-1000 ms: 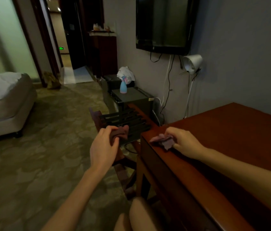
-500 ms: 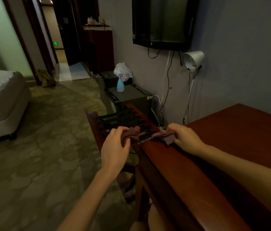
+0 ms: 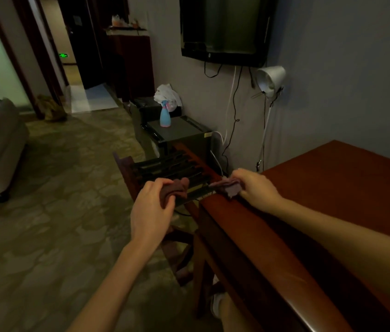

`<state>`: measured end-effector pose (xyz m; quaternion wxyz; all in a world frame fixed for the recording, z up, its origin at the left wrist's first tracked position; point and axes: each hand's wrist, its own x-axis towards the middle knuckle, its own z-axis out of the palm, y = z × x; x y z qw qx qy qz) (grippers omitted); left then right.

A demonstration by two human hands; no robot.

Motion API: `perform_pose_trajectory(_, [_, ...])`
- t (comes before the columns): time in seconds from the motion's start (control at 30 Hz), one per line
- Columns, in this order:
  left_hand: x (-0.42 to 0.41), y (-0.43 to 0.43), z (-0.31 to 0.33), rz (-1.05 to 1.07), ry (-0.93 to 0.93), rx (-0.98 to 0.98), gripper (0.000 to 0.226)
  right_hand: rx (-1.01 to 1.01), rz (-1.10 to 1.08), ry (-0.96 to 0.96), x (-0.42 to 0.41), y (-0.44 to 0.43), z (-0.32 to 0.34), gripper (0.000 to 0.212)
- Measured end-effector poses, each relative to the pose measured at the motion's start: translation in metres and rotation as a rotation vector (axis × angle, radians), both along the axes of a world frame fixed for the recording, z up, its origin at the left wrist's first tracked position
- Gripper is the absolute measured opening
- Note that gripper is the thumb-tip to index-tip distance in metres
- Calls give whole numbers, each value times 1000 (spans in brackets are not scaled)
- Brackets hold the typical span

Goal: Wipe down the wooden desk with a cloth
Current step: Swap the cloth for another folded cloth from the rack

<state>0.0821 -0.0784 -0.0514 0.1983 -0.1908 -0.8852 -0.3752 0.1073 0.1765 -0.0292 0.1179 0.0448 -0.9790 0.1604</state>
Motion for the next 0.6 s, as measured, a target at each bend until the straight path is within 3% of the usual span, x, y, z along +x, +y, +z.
perform_pose_trajectory(0.13, [16, -17, -8, 15, 3, 13, 29, 7, -111, -9, 34, 13, -1, 16])
perform_pose_trajectory(0.3, [22, -7, -4, -9, -22, 14, 28, -17, 32, -53, 78, -7, 0, 24])
perform_pose_trajectory(0.47, [19, 13, 12, -33, 28, -10, 29, 0, 270, -11, 46, -39, -3, 8])
perform_pose_trajectory(0.6, [14, 21, 13, -11, 26, -35, 28, -16, 199, 10, 9, -22, -2, 3])
